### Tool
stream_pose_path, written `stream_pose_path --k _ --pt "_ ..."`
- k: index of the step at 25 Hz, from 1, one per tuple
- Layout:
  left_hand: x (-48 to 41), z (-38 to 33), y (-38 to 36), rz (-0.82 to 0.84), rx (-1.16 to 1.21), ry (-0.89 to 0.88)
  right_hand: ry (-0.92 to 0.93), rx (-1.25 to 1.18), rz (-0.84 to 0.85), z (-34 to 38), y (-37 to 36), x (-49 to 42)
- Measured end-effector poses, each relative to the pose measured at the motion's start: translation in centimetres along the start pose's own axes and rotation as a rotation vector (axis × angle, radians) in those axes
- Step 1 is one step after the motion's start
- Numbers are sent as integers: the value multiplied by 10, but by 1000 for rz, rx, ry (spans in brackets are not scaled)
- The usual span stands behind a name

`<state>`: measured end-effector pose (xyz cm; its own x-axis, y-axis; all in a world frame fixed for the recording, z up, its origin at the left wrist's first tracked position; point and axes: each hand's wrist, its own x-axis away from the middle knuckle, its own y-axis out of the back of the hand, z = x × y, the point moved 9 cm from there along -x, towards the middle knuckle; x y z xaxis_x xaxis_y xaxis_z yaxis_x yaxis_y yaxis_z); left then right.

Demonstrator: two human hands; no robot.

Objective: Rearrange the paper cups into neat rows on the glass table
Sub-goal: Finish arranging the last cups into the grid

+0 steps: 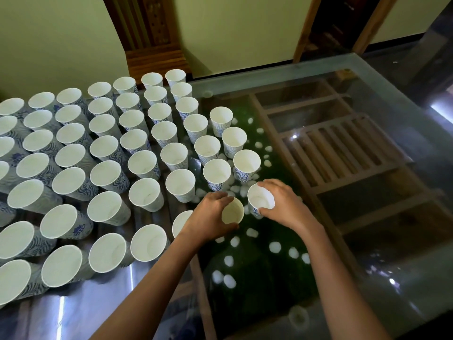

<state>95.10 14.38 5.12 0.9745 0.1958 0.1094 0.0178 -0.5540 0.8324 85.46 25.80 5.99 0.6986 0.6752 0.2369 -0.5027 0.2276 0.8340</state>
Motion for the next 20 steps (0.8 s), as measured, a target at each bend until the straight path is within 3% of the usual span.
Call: stream_pose_path --k 9,13,20 --pt "3 2 13 -94 54 -5 23 -1 -7 10 0 -5" --pt "39 21 27 -151 55 57 179 -51 6 52 -16 10" --pt "127 75 57 -294 8 252 386 -52 193 128 -86 30"
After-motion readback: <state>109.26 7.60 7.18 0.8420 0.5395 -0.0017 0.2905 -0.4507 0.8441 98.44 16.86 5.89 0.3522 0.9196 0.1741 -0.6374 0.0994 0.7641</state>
